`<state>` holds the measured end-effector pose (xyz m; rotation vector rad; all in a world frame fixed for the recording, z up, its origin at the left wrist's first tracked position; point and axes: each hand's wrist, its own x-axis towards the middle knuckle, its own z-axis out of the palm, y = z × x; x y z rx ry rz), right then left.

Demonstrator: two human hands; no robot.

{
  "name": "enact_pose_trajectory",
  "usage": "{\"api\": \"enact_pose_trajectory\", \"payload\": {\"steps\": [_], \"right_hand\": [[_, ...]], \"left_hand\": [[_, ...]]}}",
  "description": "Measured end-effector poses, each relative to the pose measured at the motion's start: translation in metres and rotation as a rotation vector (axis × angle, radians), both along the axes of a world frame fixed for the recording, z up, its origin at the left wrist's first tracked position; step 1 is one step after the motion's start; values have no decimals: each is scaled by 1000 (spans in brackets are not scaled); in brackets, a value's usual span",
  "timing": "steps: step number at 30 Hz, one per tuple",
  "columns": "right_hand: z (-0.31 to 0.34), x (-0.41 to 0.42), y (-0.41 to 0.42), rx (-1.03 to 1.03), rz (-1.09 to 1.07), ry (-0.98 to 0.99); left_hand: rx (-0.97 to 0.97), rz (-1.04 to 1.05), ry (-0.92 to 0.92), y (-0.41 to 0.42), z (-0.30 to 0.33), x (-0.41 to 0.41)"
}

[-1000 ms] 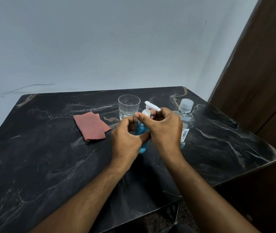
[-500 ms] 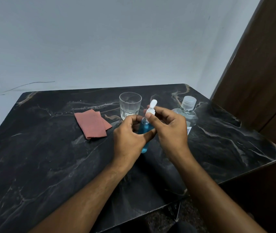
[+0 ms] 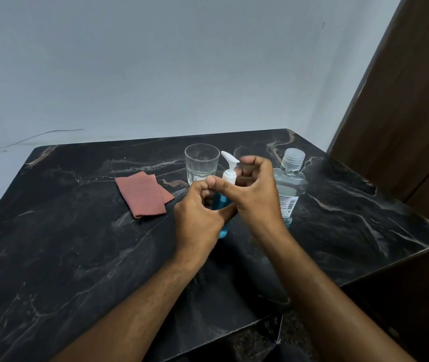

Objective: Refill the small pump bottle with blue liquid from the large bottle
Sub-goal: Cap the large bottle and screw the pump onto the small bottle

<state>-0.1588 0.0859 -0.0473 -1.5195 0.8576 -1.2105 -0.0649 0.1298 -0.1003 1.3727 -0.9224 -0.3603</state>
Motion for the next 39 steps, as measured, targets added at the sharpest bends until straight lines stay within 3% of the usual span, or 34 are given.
{"api": "enact_pose_trajectory", "payload": {"steps": [5,13,20,28,39], "right_hand": [[-1,-12,-6,44,155,-129],[-3,-5,-1,54,65,-216],[-9,5,-4,35,34,-135],[-7,-9,-13,108,203,-177],[-8,2,-8,99,99,-201]], "left_hand": [[-33,-17,9,2,6,-4],[-49,29,-24,2,2,-4],[-27,53,-8,-2,-3,-1],[-22,15,23,-1,0,-4],[-46,31,45,-2,-3,-3]]}}
